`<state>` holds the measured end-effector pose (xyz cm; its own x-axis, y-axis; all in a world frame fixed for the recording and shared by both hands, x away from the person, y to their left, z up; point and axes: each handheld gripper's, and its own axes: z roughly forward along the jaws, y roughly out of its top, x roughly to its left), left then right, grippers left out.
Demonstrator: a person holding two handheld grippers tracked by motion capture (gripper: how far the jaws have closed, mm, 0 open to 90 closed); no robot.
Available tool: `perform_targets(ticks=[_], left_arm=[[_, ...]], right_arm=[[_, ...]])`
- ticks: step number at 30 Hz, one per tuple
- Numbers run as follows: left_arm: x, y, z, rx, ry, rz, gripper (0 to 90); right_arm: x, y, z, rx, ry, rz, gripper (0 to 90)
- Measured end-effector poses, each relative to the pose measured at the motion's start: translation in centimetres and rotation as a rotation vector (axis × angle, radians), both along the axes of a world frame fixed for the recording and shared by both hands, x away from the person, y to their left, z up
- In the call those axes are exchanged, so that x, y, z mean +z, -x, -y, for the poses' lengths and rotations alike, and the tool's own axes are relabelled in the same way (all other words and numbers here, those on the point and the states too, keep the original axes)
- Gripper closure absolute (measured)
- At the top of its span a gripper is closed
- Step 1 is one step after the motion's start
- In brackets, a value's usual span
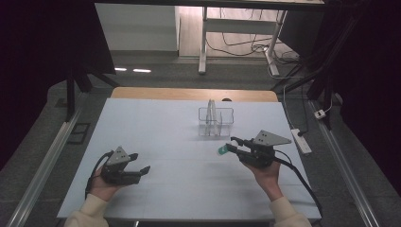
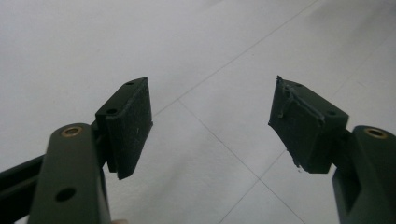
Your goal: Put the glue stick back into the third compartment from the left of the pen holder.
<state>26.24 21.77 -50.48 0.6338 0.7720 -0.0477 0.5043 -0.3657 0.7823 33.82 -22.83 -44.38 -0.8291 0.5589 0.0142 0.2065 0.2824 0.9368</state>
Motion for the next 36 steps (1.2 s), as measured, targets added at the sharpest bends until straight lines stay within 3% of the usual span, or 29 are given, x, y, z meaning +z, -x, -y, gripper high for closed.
perform_targets(ticks=[13, 36], left_arm=[[-0.1, -0.1, 0.0, -0.004, 0.001, -0.007, 30.1], [-0.3, -0.4, 0.1, -0.007, -0.006, -0.023, 29.6]], right_arm=[[2.4, -1.6, 0.2, -0.035, -0.016, 0.030, 64.9], [4.5, -4.8, 0.7, -0.104, 0.006, 0.038, 64.9]])
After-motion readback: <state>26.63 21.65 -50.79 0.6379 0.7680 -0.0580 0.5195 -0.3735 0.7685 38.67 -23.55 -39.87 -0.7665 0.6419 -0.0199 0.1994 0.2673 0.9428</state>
